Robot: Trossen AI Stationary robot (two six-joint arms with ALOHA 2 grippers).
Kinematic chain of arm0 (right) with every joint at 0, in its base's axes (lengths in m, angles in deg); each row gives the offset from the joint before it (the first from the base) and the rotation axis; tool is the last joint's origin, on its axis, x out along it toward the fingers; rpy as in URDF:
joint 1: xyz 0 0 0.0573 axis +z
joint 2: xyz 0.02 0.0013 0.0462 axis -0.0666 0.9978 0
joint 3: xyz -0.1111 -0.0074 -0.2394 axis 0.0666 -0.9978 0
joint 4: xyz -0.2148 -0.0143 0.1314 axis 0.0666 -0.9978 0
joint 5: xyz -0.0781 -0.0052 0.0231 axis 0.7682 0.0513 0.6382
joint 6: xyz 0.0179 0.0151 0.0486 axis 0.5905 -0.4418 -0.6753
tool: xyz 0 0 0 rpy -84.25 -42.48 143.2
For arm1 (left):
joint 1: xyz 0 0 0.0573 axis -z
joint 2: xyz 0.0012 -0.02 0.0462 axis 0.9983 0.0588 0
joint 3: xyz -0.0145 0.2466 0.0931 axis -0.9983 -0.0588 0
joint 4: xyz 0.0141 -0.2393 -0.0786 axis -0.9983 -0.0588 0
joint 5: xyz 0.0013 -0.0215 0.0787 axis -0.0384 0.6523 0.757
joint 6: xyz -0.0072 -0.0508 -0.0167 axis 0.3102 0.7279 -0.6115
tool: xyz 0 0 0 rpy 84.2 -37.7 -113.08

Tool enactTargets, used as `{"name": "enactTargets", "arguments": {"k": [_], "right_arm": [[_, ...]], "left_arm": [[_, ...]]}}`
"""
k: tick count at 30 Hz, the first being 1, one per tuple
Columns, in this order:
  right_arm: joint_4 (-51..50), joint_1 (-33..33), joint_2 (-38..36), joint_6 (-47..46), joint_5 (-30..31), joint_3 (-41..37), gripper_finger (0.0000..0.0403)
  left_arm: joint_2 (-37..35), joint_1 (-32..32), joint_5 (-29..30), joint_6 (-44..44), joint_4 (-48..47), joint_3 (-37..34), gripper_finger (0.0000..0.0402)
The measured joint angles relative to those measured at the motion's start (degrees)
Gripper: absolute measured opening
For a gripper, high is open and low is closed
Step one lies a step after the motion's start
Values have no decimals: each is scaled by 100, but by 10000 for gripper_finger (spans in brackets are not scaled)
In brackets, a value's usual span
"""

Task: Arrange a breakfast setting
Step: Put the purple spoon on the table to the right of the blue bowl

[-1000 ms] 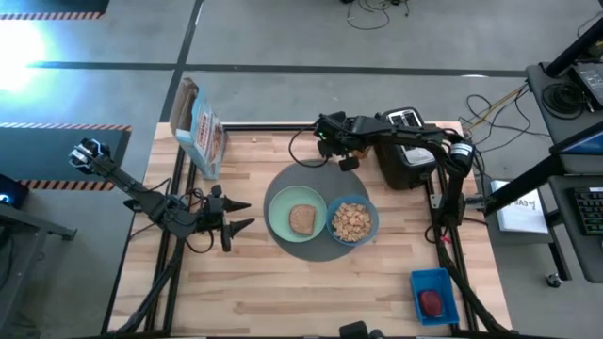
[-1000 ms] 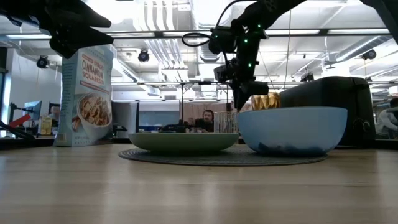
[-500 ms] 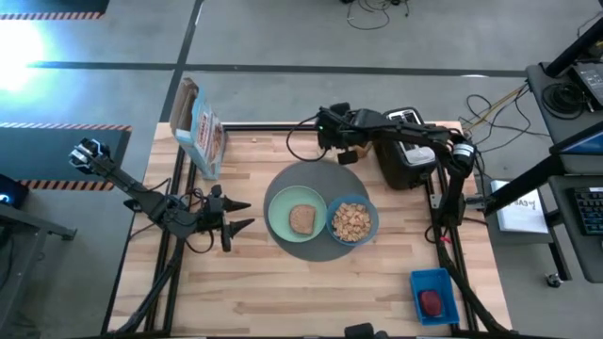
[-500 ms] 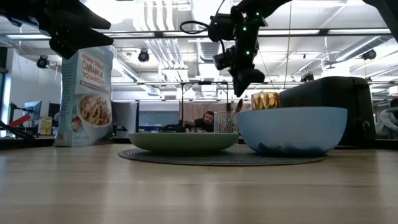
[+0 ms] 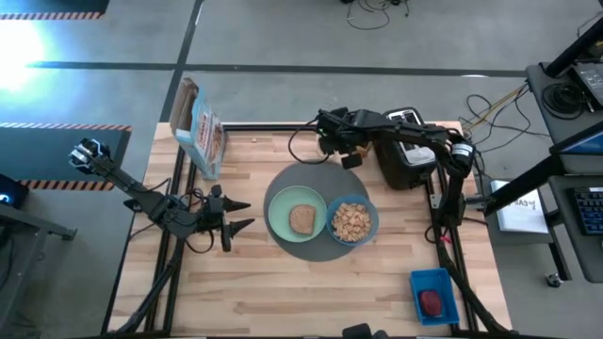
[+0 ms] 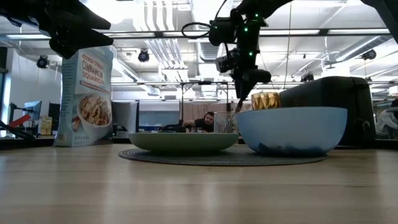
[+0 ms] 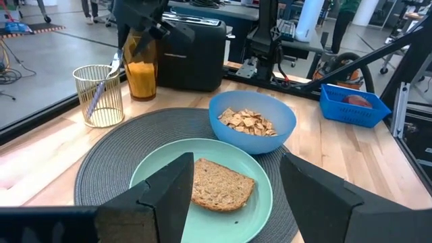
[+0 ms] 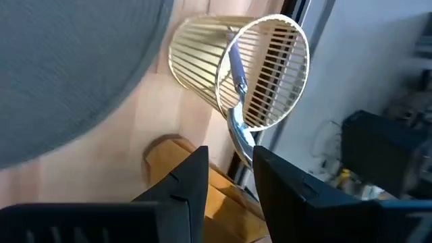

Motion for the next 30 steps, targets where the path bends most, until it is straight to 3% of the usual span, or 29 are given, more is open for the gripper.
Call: {"name": "enactTargets", "arguments": {"k": [4,12,23,30], "right_arm": [[74,-1,140,184,429,0,109],[123,-11,556,633,694,-9,98],[125,-12,561,717,821,-9,19],[263,-8,436,557,986,-9,12]], "left_arm": [[0,0,0,0,-2,0,205],[0,0,0,22,-62,0,205],[-9,0,65,63,-142,0,205],[-11,0,63,85,-140,0,205]]}}
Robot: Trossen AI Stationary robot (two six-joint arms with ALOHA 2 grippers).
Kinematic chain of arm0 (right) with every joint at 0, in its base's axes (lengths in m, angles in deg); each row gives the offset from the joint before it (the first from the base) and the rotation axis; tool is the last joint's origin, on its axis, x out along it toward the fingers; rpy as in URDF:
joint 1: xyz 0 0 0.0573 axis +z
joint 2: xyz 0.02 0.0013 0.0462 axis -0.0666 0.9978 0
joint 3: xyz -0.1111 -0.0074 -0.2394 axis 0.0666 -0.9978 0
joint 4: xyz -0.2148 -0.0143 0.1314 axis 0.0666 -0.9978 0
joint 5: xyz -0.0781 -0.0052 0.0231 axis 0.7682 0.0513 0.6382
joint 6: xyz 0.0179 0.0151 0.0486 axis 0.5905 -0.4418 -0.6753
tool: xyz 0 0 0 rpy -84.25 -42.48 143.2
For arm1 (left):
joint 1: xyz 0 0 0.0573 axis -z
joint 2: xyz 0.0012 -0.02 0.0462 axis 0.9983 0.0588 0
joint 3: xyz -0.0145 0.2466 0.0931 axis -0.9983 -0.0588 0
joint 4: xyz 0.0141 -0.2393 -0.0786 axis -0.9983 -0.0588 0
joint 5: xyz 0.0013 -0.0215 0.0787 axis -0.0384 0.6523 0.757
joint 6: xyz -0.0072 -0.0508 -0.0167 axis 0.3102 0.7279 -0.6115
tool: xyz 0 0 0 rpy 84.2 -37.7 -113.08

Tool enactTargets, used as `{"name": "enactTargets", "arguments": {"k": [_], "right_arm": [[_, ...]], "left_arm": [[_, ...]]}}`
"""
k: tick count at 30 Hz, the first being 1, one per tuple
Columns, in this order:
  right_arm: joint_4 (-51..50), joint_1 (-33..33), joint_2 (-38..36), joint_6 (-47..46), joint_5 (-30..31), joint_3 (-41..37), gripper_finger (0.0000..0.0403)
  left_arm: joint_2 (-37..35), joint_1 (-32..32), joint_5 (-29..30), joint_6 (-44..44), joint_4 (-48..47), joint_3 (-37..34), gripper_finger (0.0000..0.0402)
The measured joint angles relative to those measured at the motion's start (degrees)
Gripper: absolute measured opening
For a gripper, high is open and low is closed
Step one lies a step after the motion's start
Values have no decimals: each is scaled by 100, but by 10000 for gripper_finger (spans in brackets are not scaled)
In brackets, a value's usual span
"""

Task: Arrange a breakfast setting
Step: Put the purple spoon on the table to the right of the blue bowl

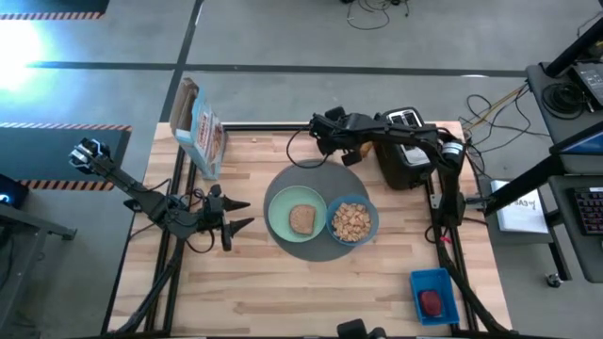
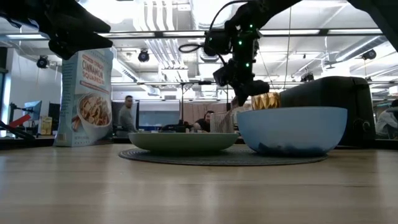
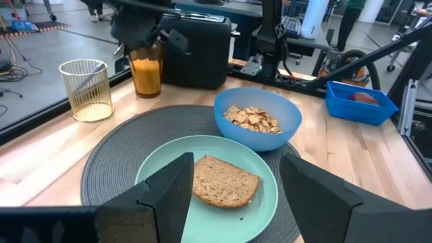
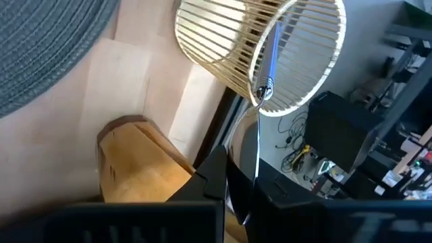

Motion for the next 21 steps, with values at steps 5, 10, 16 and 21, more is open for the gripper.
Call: {"name": "enactTargets", "arguments": {"k": [5,10,16,21], "right_arm": [[-45,20,-223,-197,-36,64,11],[-411,115,-487,-473,-261,319,10],[-1409,334,-646,-1171,-376,682,10],[-2037,668,-760,-1663,-378,928,9]], "left_arm": [[0,0,2,6,2,0,205],[0,0,17,46,11,0,205],[18,0,22,46,54,0,205],[24,1,24,63,90,0,205]]}}
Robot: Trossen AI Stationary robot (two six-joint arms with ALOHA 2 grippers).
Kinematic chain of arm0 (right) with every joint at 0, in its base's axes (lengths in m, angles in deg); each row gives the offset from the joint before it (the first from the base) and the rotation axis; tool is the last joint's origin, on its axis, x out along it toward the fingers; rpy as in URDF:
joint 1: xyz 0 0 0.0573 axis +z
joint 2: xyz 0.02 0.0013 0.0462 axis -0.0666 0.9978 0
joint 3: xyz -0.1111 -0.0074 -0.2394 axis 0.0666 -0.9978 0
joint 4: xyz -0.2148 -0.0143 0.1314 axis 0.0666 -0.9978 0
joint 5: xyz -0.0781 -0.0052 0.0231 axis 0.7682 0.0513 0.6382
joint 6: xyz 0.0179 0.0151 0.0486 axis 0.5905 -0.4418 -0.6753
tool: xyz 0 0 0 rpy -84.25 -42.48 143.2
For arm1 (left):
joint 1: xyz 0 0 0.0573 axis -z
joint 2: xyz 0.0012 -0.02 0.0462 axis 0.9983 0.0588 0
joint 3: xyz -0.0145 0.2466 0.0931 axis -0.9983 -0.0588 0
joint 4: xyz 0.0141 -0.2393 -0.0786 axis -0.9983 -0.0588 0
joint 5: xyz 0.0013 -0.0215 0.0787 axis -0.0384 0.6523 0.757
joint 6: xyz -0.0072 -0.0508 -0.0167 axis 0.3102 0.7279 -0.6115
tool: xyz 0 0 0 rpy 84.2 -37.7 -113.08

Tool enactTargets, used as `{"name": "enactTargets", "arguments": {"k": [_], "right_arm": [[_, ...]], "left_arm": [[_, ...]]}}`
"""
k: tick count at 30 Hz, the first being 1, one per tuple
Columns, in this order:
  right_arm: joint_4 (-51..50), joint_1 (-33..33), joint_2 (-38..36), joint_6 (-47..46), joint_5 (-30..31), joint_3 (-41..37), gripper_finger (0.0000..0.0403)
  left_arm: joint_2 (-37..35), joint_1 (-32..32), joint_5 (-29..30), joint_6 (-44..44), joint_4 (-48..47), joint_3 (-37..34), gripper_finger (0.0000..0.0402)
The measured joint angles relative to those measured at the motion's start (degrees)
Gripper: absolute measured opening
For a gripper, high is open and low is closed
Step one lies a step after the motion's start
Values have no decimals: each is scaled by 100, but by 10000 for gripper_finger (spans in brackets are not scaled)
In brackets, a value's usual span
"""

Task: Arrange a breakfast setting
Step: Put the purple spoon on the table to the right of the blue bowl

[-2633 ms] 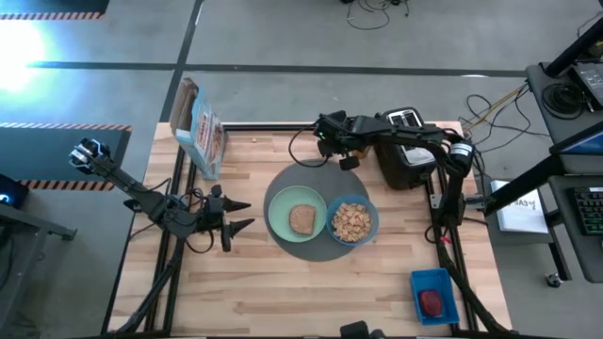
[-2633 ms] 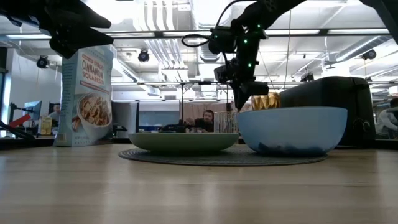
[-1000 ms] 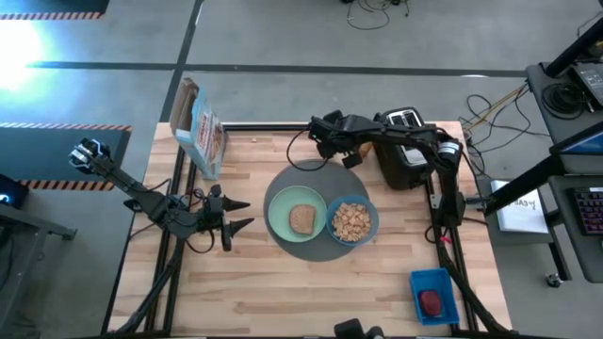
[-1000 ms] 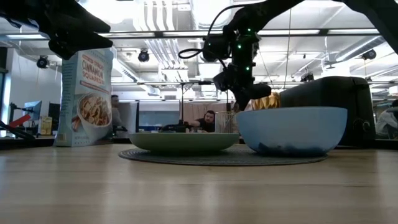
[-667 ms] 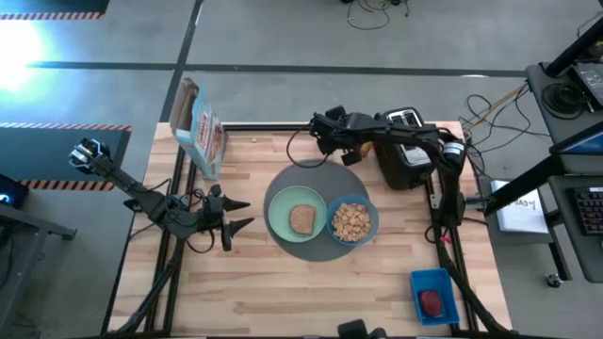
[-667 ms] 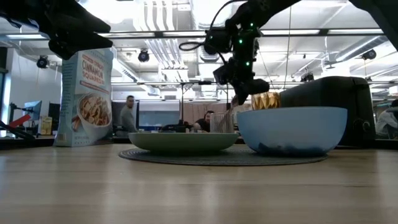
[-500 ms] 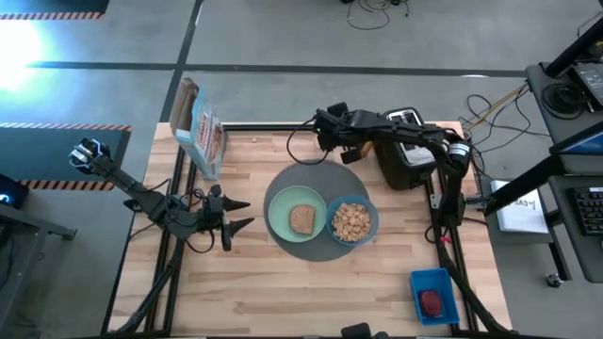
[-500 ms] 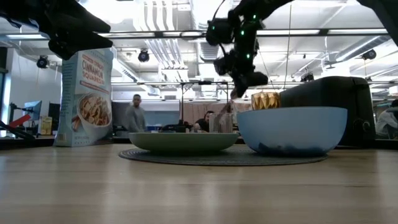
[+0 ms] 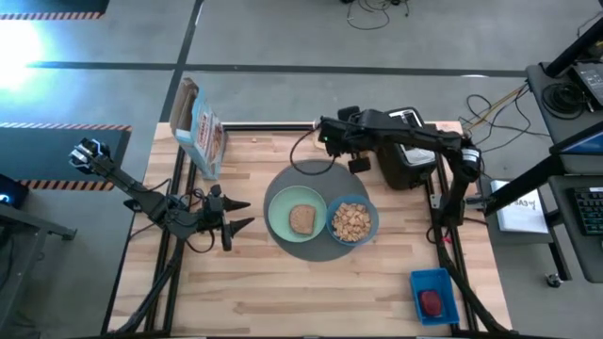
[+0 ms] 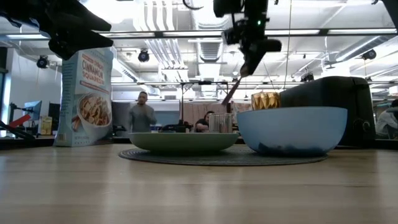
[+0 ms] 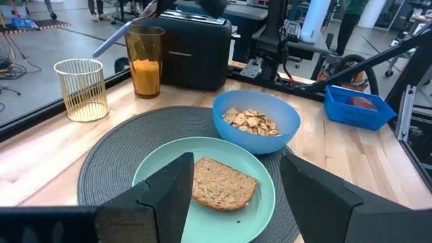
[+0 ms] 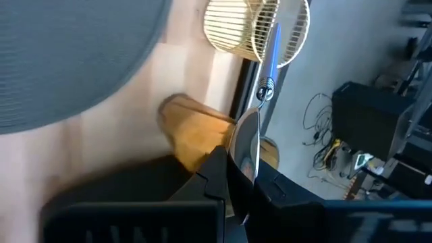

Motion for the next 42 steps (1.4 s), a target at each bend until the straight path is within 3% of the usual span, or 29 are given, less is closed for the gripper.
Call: {"name": "enactTargets", "arguments": {"k": [7,15,21,28,32,42], "right_arm": [[-315,820,-72,-759,-561,381,9],[-383,1980,-72,-3141,-555,373,9],[-1169,2912,-72,-4424,95,127,10],[-1329,3630,-174,-6390,160,14,11],[-1319,3889,-182,-6506,151,14,11],[-710,4307,-177,-5012,-85,14,12]], "left_arm": [[65,-1,0,27,139,0,205],[197,-1,0,-17,476,0,205],[201,-1,0,-20,482,0,205],[201,-1,-2,-131,475,0,205],[201,-1,-2,-199,493,0,205],[201,-1,-2,-199,450,0,205]]}}
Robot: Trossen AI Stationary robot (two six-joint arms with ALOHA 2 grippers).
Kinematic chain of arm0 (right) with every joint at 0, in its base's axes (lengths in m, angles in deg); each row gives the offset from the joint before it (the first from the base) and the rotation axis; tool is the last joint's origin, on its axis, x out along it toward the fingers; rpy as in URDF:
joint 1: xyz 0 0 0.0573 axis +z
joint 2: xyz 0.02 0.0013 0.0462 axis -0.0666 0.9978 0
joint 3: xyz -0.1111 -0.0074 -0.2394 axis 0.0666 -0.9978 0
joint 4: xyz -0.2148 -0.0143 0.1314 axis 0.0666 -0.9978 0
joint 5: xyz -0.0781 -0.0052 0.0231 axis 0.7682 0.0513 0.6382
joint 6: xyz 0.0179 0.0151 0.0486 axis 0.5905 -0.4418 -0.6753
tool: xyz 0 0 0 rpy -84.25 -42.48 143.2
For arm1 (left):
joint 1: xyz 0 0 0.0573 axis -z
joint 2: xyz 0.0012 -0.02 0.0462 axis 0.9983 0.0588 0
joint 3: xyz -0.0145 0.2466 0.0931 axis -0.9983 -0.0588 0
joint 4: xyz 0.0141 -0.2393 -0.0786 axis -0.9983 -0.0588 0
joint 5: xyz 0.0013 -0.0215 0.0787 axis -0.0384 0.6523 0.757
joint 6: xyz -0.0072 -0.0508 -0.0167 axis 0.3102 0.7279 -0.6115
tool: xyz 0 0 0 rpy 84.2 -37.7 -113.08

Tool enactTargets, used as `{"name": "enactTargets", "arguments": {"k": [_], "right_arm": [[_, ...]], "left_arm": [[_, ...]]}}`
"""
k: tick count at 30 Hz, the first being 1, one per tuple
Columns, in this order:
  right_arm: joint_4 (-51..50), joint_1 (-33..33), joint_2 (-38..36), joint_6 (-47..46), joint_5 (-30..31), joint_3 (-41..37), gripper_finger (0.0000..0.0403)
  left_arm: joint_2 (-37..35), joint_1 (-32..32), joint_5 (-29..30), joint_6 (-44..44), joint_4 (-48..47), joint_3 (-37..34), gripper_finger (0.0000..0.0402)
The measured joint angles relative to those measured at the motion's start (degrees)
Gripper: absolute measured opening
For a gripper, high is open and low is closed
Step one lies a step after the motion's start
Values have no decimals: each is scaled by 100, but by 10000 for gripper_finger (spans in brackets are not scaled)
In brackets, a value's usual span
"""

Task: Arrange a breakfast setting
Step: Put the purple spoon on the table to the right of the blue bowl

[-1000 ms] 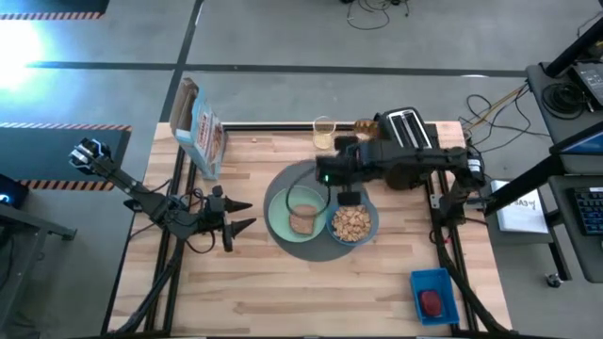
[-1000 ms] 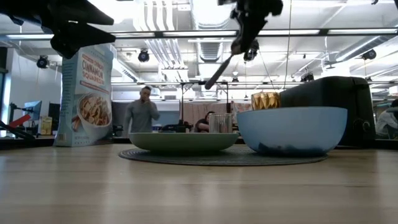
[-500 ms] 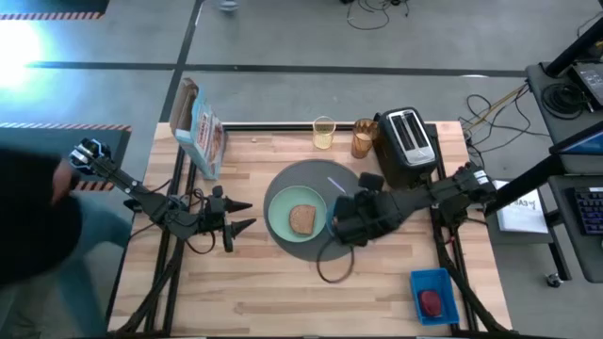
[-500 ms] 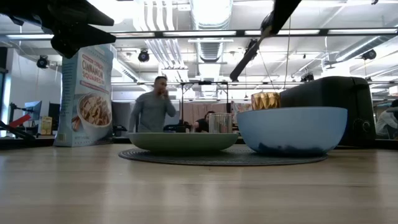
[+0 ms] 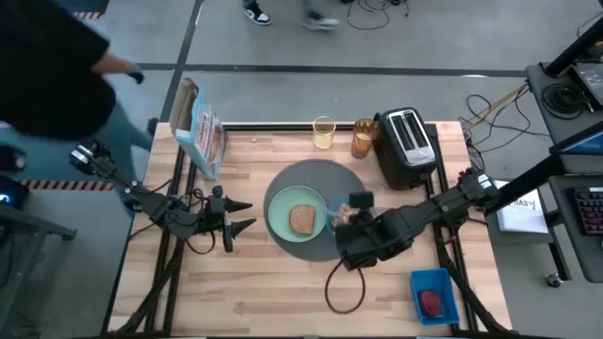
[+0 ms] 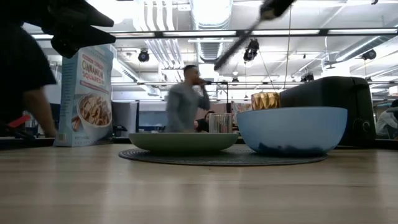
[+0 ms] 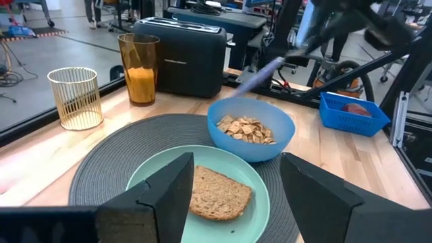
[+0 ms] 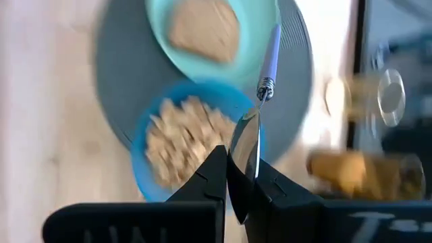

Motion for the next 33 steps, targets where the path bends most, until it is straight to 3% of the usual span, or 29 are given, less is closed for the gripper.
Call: {"name": "enactTargets", "arguments": {"k": [6,11,17,26,33], "right_arm": [[1420,210,7,1153,-129,-97,12],[2311,287,9,1614,-889,-472,12],[3238,347,9,1526,-1395,-1323,13],[4850,631,11,1640,-1417,-2645,13],[4787,795,11,957,-1718,-3096,13]], "left_arm": [[0,1,0,-37,-11,0,205],[0,0,0,11,29,0,205],[0,2,-163,26,52,0,205],[0,7,-530,27,71,0,205],[0,2,-568,26,78,0,205]]}}
